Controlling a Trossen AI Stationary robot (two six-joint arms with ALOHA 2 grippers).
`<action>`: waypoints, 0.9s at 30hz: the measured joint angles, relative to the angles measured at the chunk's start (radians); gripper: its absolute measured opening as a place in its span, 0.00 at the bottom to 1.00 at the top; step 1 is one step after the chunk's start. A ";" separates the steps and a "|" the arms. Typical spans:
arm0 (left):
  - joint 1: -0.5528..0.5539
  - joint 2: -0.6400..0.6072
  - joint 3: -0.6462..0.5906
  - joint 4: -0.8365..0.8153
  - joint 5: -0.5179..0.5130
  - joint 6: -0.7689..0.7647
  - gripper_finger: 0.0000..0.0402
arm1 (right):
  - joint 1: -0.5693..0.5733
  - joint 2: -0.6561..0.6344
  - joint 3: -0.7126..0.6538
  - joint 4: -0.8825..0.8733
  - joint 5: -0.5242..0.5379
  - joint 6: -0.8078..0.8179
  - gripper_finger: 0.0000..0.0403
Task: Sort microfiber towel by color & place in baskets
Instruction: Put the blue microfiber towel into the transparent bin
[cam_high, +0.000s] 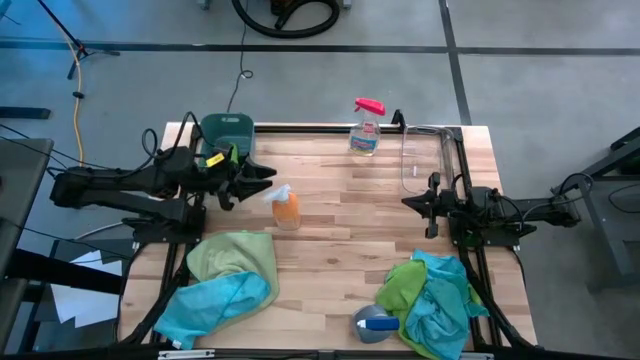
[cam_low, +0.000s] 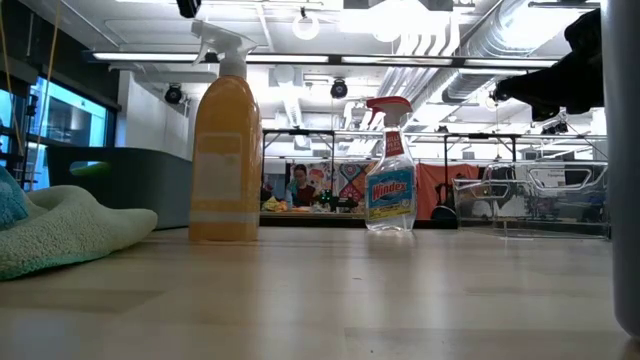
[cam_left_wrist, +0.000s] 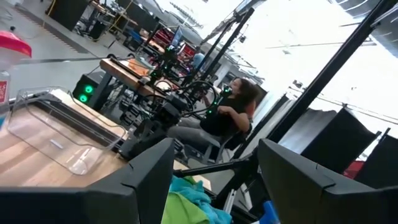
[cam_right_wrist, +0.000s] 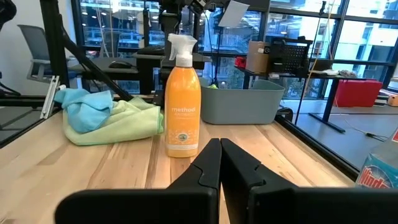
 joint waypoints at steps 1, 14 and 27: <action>0.000 0.000 0.000 0.000 0.000 0.009 0.55 | 0.000 0.000 0.000 0.000 0.000 0.000 0.00; 0.000 0.000 0.000 -0.004 0.041 0.082 0.55 | 0.000 0.005 0.000 0.765 0.094 0.647 0.00; 0.000 0.000 0.000 -0.014 0.139 0.083 0.55 | 0.001 0.417 0.436 0.444 -0.007 0.650 0.00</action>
